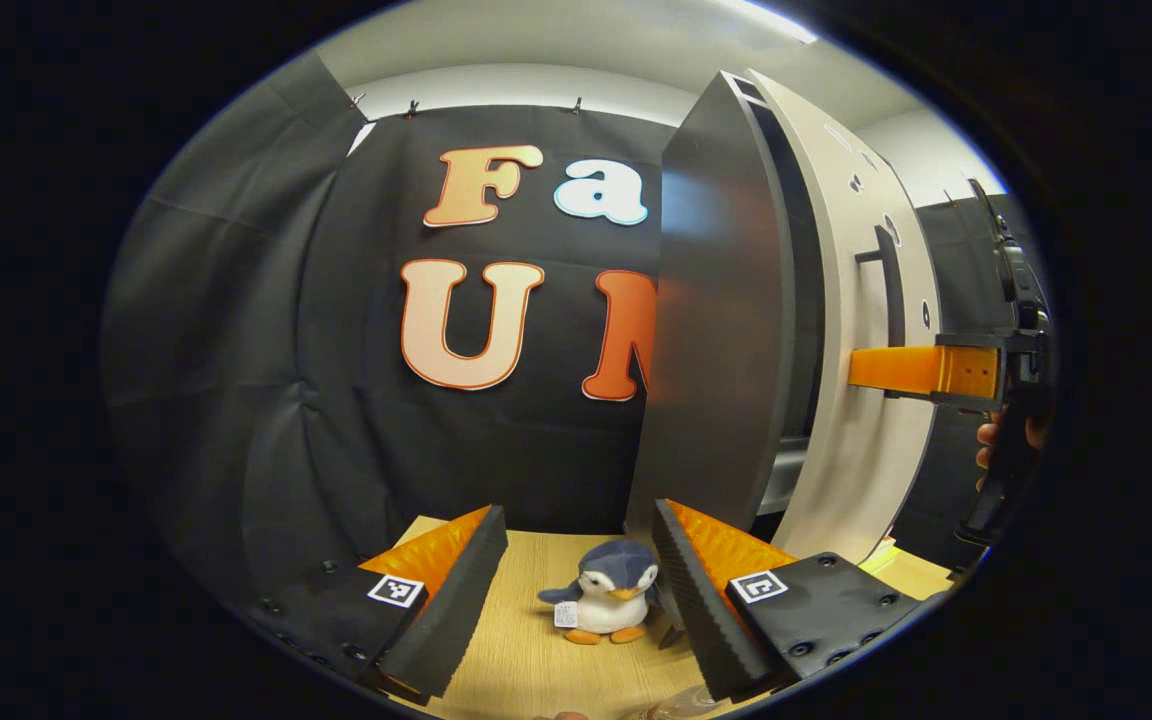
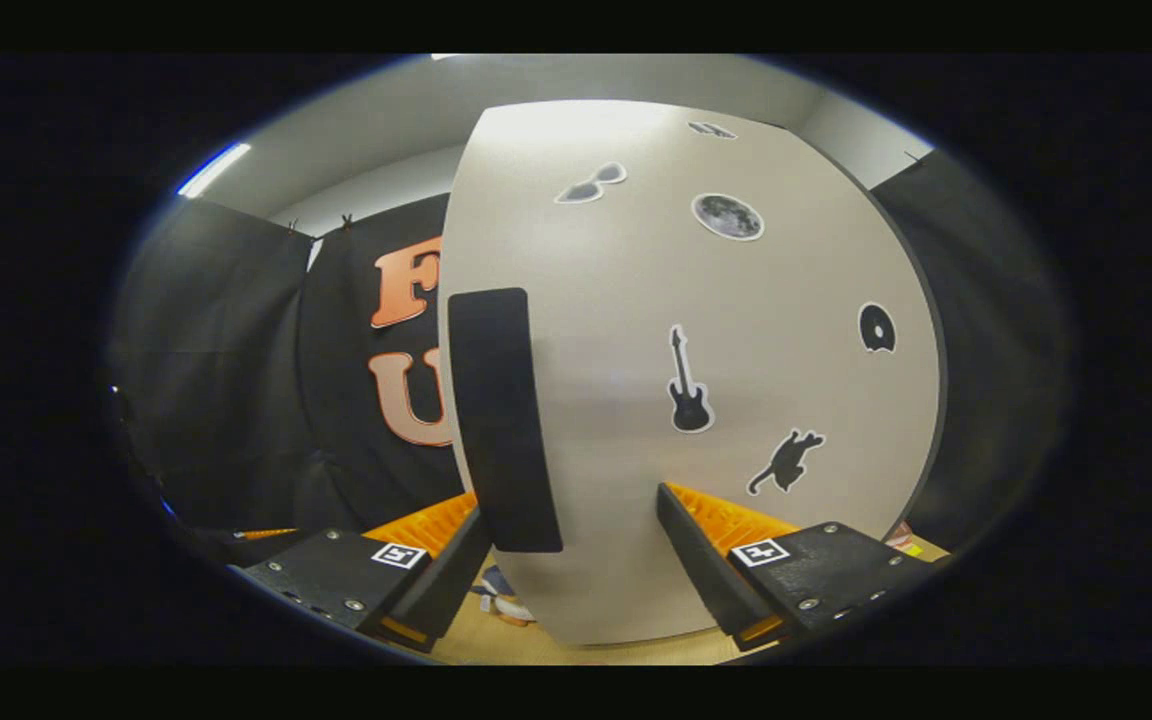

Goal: Open the cabinet door with the right hand, grasp the bottle in the cabinet with the left hand and place it on the coaster, then close the cabinet door with the right hand.

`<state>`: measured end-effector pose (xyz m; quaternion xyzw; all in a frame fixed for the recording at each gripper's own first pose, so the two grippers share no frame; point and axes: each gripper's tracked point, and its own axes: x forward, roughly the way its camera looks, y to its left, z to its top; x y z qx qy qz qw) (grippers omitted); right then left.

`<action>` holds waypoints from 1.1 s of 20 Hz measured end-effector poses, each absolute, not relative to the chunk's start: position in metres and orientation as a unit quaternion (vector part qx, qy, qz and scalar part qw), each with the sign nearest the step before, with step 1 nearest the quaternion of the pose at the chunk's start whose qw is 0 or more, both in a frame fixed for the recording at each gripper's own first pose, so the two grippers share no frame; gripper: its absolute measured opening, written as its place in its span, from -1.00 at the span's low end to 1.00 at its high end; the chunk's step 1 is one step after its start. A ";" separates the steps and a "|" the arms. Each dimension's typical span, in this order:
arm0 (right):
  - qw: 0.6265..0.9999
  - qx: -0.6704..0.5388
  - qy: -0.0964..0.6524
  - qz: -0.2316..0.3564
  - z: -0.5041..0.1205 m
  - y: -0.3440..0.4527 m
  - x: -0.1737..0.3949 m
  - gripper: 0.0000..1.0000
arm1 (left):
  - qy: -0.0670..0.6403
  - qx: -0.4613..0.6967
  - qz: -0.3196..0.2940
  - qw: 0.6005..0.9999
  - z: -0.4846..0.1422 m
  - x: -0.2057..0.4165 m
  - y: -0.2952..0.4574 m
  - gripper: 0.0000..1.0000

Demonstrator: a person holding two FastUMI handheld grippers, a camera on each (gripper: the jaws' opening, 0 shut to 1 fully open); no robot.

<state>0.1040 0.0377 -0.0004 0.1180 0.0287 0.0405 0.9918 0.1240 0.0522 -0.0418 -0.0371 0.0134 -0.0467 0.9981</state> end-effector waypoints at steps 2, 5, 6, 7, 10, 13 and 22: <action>0.994 0.098 0.027 0.027 -0.005 0.038 0.109 0.91 | 0.017 -0.037 -0.051 0.998 -0.044 0.127 0.057 0.91; 0.994 0.101 0.028 0.011 -0.007 0.036 0.114 0.90 | 0.021 -0.038 -0.058 0.997 -0.046 0.131 0.065 0.91; 0.994 0.107 0.030 0.006 -0.008 0.036 0.116 0.90 | 0.022 -0.038 -0.060 0.997 -0.047 0.132 0.068 0.91; 0.993 0.112 0.031 0.002 -0.008 0.035 0.116 0.90 | 0.024 -0.036 -0.063 0.997 -0.047 0.133 0.070 0.91; 0.993 0.113 0.031 -0.010 -0.009 0.034 0.122 0.91 | 0.022 -0.028 -0.070 0.997 -0.044 0.136 0.076 0.91; 0.993 0.112 0.031 -0.016 -0.009 0.033 0.124 0.90 | 0.024 -0.030 -0.084 0.996 -0.044 0.138 0.075 0.91; 0.994 0.112 0.002 0.004 0.010 0.043 0.101 0.90 | 0.011 -0.028 -0.077 0.997 -0.024 0.118 0.068 0.91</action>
